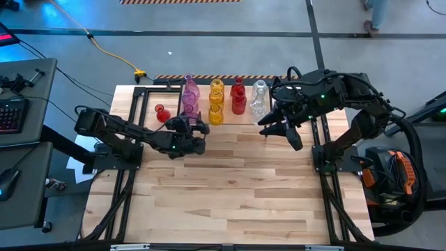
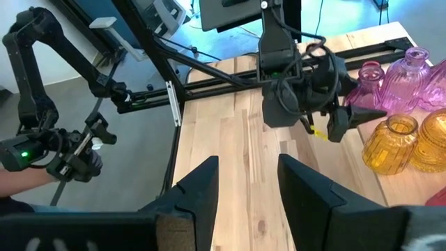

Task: Sort vases onto shelf
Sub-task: Put the pink vase on the shelf aligned with the other pink vases

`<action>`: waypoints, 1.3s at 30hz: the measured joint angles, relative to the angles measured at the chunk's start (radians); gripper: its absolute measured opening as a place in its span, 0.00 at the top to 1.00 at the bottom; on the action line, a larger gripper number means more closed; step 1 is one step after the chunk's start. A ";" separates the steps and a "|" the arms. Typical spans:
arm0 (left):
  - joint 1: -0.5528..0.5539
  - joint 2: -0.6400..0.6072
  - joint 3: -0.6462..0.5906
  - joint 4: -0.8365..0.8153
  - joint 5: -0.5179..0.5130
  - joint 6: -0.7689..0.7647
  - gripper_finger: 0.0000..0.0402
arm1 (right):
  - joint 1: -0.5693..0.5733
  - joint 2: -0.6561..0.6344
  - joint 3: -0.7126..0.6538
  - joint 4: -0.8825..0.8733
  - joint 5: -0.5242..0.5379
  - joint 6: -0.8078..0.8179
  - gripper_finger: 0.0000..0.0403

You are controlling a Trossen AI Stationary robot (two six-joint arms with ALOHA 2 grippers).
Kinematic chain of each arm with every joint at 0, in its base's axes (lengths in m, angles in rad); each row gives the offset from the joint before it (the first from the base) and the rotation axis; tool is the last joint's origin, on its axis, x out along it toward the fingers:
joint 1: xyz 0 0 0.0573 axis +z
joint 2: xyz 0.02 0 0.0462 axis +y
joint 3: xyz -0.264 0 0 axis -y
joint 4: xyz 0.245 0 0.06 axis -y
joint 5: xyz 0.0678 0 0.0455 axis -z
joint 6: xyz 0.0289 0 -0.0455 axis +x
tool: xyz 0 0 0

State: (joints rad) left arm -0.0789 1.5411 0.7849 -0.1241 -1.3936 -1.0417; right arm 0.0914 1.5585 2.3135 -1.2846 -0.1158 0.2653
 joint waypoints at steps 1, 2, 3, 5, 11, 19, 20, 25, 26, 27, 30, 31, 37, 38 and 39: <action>0.001 -0.007 0.001 0.004 -0.003 0.005 0.23 | 0.000 0.000 0.000 -0.002 0.000 0.005 0.68; 0.001 -0.010 0.001 0.003 -0.003 0.011 0.23 | 0.001 0.000 0.000 -0.007 0.000 0.006 0.68; 0.002 -0.016 0.001 -0.003 0.000 0.020 0.23 | 0.001 0.000 0.000 -0.011 0.000 0.006 0.68; 0.003 -0.023 0.001 0.003 -0.003 0.034 0.23 | 0.001 0.000 0.000 -0.013 0.000 0.007 0.68; 0.004 -0.028 0.001 0.000 0.005 0.041 0.23 | 0.001 0.000 0.000 -0.015 0.000 0.016 0.68; 0.003 -0.042 0.001 0.001 0.002 0.057 0.23 | 0.001 0.000 0.000 -0.015 0.000 0.015 0.68; 0.003 -0.045 0.000 0.006 0.000 0.058 0.23 | 0.001 0.000 0.000 -0.015 0.000 0.016 0.68; 0.004 -0.053 0.000 0.012 -0.003 0.065 0.23 | 0.001 0.000 0.000 -0.015 0.000 0.022 0.68; 0.004 -0.054 0.000 0.013 -0.003 0.070 0.23 | 0.001 0.000 0.000 -0.015 0.000 0.022 0.68; 0.004 -0.059 0.000 0.010 -0.002 0.079 0.23 | 0.001 0.000 0.000 -0.016 0.000 0.022 0.68; 0.004 -0.081 0.000 0.017 -0.014 0.114 0.23 | 0.001 0.000 0.000 -0.016 0.000 0.022 0.68; 0.006 -0.089 0.000 0.013 -0.014 0.124 0.23 | 0.001 0.000 0.000 -0.016 0.000 0.022 0.68; 0.013 -0.130 0.000 0.017 -0.027 0.164 0.23 | 0.001 0.000 0.000 -0.016 0.000 0.022 0.68; 0.015 -0.135 0.000 0.017 -0.027 0.164 0.23 | 0.001 0.000 0.000 -0.016 0.000 0.022 0.68; 0.018 -0.139 0.000 0.017 -0.028 0.165 0.23 | 0.001 0.000 0.000 -0.016 0.000 0.022 0.68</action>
State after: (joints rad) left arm -0.0609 1.4022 0.7845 -0.1075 -1.4213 -0.8772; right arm 0.0921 1.5585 2.3135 -1.3003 -0.1158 0.2874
